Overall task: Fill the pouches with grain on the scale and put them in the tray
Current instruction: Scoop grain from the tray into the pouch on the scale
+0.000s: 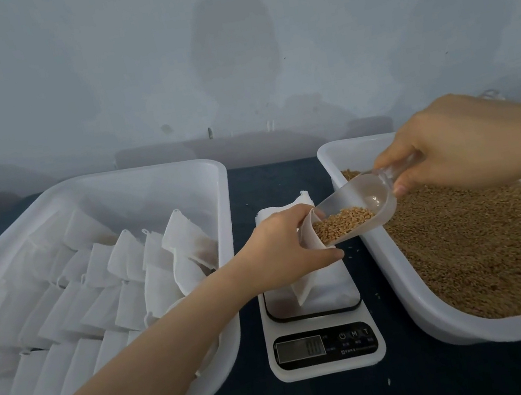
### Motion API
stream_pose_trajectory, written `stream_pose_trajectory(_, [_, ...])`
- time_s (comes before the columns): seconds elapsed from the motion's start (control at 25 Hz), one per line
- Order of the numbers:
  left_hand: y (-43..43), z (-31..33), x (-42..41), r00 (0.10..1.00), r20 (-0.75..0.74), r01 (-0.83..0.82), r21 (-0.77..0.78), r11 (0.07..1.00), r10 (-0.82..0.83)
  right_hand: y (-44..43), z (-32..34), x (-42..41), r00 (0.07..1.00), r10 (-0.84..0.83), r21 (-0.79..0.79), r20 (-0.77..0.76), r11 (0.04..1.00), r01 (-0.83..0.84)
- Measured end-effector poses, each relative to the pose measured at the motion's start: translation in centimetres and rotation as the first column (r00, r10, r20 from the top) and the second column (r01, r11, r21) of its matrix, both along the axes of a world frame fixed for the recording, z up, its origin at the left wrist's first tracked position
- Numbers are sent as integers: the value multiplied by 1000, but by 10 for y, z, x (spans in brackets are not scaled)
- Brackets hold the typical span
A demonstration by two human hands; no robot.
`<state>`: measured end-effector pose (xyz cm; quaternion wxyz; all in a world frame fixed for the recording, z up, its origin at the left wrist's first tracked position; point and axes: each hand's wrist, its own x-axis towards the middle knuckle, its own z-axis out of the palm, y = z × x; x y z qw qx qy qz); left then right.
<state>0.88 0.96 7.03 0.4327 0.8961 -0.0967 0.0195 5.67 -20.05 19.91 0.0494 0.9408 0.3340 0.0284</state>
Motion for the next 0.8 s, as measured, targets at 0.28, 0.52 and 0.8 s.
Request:
stream_pose_trajectory(0.28, [0, -2, 2, 1000, -16, -3, -19, 1000, 3, -6, -3, 2, 1000, -8, 17, 28, 1000, 8])
stream_pose_trajectory(0.52, [-1, -1, 2, 999, -45, -7, 0, 1000, 7, -7, -6, 0, 1000, -12, 51, -4, 999, 12])
stream_pose_trajectory(0.8, [3, 0, 4, 995, -97, 27, 13, 1000, -26, -16, -21, 2, 979, -60, 199, -194, 975, 99])
